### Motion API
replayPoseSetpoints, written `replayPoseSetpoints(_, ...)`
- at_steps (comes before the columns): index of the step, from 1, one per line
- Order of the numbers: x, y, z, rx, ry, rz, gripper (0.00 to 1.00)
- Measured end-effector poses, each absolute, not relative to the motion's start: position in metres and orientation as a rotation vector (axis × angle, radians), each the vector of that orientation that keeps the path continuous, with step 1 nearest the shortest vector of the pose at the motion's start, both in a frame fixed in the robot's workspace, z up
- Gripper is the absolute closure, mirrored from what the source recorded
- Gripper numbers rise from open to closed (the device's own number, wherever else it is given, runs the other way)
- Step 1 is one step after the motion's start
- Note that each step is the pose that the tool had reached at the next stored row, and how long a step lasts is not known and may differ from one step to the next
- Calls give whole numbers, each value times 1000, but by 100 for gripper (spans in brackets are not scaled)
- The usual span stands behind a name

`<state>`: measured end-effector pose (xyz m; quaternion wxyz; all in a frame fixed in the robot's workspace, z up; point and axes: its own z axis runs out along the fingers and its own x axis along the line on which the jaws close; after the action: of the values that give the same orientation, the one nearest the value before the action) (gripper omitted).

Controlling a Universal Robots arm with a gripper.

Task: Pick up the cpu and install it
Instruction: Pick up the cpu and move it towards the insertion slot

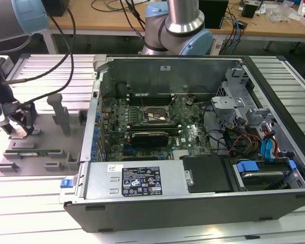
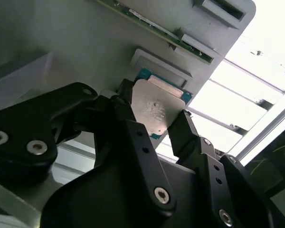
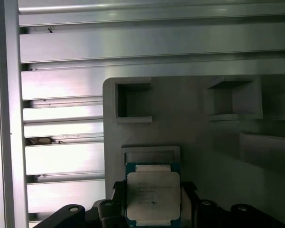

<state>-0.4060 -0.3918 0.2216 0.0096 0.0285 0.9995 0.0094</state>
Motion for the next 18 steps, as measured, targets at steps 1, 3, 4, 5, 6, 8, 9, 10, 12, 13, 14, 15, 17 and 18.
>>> replayPoseSetpoints(1, -406, -392, 226, 89, 3121, 29, 45)
replayPoseSetpoints(3, -406, -392, 235, 89, 3121, 26, 45)
replayPoseSetpoints(4, -406, -391, 238, 89, 3121, 25, 45)
replayPoseSetpoints(5, -406, -391, 241, 89, 3121, 24, 45)
replayPoseSetpoints(6, -406, -391, 242, 89, 3121, 24, 45)
replayPoseSetpoints(8, -406, -391, 247, 89, 3121, 21, 45)
replayPoseSetpoints(9, -406, -391, 248, 89, 3121, 20, 45)
replayPoseSetpoints(10, -406, -391, 249, 89, 3121, 19, 45)
replayPoseSetpoints(12, -406, -391, 254, 89, 3121, 16, 45)
replayPoseSetpoints(13, -406, -390, 257, 89, 3121, 15, 45)
replayPoseSetpoints(14, -406, -390, 261, 89, 3121, 13, 45)
replayPoseSetpoints(15, -406, -390, 265, 89, 3121, 12, 45)
replayPoseSetpoints(17, -406, -389, 272, 89, 3121, 9, 45)
replayPoseSetpoints(18, -406, -389, 274, 89, 3121, 9, 45)
